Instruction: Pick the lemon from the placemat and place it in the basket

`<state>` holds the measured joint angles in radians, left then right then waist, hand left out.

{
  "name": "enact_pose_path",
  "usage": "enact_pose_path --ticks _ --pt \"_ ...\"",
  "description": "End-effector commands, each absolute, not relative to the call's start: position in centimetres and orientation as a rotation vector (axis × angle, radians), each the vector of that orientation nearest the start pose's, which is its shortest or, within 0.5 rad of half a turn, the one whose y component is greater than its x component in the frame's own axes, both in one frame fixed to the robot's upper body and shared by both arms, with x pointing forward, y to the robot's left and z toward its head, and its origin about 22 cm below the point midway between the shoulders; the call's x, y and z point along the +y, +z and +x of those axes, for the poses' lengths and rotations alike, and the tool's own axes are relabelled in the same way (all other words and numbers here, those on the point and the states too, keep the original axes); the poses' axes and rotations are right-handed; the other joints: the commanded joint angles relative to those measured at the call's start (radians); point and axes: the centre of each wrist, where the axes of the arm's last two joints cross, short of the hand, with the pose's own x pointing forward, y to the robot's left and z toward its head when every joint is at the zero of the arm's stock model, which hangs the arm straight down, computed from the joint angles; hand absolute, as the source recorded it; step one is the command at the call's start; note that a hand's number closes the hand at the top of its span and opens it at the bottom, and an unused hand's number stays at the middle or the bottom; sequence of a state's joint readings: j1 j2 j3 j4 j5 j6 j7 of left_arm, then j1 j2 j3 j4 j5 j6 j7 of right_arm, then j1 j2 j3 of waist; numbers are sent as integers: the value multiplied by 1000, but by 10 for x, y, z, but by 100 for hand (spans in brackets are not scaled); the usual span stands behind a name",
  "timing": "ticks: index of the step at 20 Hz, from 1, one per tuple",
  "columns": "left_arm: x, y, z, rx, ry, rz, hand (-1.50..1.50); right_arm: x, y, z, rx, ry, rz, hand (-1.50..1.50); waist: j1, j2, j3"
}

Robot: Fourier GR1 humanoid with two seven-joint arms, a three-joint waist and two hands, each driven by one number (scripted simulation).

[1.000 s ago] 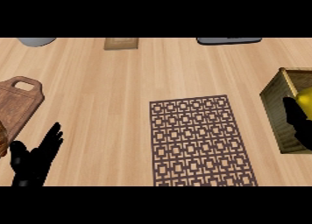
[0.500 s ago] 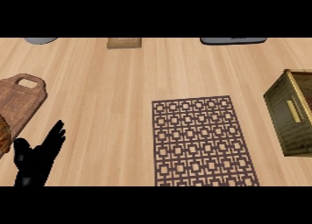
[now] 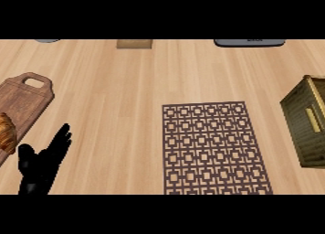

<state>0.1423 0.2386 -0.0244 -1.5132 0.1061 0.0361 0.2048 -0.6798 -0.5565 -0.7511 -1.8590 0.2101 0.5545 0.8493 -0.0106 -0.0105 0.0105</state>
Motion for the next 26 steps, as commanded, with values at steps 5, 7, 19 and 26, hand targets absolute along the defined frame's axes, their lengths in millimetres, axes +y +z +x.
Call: enact_pose_path --ticks 5,7,19,26 --pt "291 -48 192 -1020 -26 151 0 -436 301 241 -1496 -6 -792 150 17 14 -10" --pt "298 -60 185 -1011 -34 169 0 -453 284 226 -1501 -7 -776 150 6 12 -10" --pt "281 -48 195 -1013 -37 138 0 -490 258 217 -1356 217 -1097 -150 12 14 -9" --pt "298 -43 193 -1019 -39 154 0 -528 285 207 -1443 106 -1074 -150 17 12 -10"
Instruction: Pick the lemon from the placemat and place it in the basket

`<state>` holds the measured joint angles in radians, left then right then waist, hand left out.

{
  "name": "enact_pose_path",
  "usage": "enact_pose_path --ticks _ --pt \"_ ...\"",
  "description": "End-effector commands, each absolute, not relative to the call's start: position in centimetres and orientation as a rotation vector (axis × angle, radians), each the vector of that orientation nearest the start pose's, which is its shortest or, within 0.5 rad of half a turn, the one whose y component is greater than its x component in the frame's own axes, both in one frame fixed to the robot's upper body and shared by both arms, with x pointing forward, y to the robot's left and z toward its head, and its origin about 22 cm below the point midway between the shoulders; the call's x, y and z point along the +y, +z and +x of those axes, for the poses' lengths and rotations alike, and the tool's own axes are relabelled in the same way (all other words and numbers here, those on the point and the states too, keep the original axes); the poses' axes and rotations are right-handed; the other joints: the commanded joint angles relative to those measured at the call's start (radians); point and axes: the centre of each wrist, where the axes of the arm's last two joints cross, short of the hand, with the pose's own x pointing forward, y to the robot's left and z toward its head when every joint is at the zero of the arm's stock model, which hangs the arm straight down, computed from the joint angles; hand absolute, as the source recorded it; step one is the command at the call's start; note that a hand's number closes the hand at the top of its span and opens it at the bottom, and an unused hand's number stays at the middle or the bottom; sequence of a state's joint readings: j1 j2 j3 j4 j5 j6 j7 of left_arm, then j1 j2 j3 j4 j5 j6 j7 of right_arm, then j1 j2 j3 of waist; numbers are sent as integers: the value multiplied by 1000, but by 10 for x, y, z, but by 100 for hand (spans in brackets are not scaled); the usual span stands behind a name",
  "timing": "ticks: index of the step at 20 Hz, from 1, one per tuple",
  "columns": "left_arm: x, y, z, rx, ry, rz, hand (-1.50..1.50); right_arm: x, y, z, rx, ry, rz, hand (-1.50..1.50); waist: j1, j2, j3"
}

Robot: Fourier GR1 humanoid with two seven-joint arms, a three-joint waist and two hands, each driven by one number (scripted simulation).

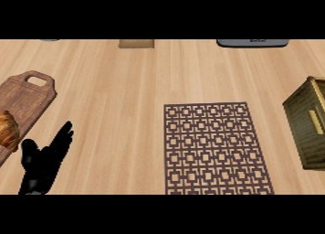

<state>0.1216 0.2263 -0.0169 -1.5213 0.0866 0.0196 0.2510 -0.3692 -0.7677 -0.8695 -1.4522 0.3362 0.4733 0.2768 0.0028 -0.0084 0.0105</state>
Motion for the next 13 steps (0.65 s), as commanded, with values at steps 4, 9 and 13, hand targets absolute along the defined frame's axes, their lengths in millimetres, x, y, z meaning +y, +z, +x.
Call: enact_pose_path --ticks 4,9,13 --pt "276 -52 196 -1010 -28 165 0 -544 269 197 -1471 -37 -1035 -150 -7 10 -10" --pt "298 -59 188 -1003 -24 151 0 -573 301 166 -1445 -180 -1065 -150 -10 10 -11" --pt "301 -35 201 -1019 -21 161 0 -601 305 137 -1403 -199 -1080 -150 -10 9 -9"
